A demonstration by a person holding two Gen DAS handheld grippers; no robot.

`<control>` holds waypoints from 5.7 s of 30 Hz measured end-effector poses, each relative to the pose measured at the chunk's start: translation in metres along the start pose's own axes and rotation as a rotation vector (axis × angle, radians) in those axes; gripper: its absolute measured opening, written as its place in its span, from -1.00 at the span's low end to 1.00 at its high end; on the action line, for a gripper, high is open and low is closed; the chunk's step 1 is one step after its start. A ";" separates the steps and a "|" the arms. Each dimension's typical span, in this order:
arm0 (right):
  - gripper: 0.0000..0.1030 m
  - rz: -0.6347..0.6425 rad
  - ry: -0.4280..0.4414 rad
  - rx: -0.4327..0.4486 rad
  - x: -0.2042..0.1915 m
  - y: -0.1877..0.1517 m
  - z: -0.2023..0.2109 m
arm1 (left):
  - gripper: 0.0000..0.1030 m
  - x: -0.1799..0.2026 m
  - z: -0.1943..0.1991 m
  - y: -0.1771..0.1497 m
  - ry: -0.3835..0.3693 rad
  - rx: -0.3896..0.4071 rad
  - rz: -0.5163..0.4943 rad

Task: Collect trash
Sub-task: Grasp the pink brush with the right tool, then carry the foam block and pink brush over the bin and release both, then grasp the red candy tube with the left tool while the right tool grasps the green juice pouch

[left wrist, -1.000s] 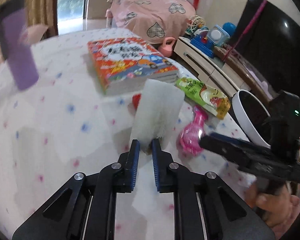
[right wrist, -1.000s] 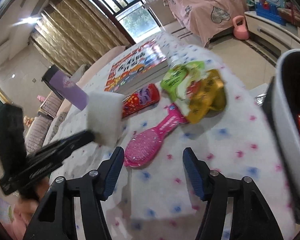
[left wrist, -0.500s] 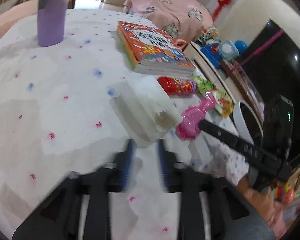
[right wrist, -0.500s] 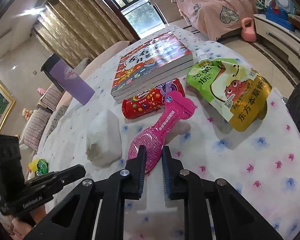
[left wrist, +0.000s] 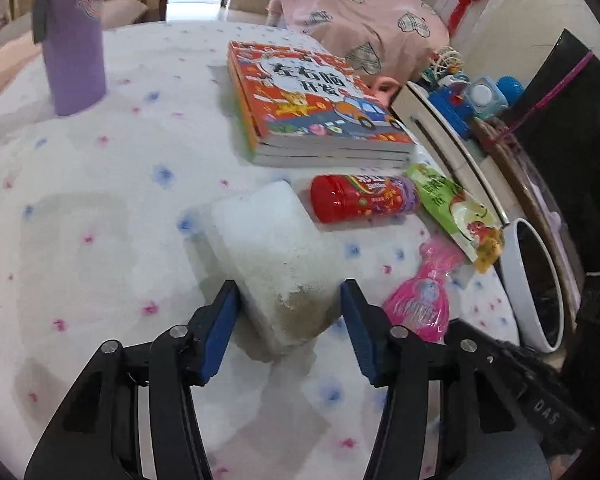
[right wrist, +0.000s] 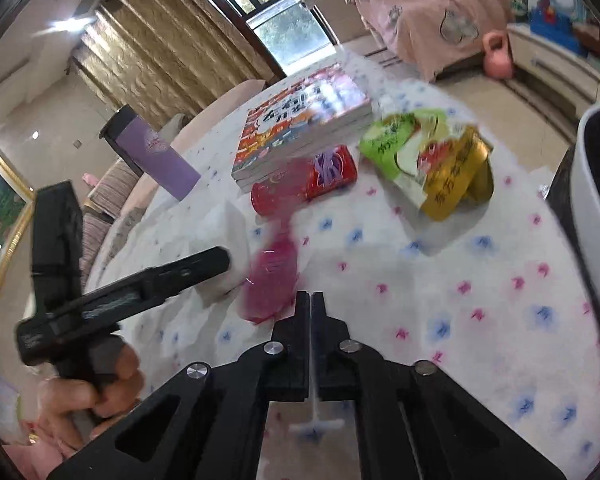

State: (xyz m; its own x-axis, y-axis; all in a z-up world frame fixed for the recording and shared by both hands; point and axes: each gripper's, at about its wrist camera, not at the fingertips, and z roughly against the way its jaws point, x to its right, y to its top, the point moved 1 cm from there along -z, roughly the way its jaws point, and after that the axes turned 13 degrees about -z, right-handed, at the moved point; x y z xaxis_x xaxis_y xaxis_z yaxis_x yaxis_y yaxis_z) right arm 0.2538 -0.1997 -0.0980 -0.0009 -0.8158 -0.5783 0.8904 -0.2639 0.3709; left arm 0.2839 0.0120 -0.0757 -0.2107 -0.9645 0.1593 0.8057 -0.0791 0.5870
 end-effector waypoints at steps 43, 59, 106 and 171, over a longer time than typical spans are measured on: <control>-0.70 -0.061 -0.058 0.303 0.058 0.005 0.153 | -0.07 0.170 0.065 -0.017 -0.249 0.077 -0.262; -0.70 -0.130 -0.128 0.377 0.129 0.034 0.193 | -0.07 0.267 0.026 0.021 -0.286 0.029 -0.430; 0.75 -0.107 -0.086 0.356 0.107 0.013 0.178 | 0.49 0.159 0.037 -0.021 -0.175 0.031 -0.272; -0.38 0.193 -0.238 0.013 0.022 0.084 0.000 | -0.24 0.072 -0.048 0.057 -0.003 -0.047 -0.556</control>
State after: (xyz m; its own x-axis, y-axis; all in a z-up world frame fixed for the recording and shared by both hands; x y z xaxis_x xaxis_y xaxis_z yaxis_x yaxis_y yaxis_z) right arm 0.3289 -0.2396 -0.0797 0.0596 -0.9488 -0.3103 0.8788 -0.0976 0.4672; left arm 0.3411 -0.0742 -0.0684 -0.6126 -0.7737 -0.1617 0.5965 -0.5867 0.5477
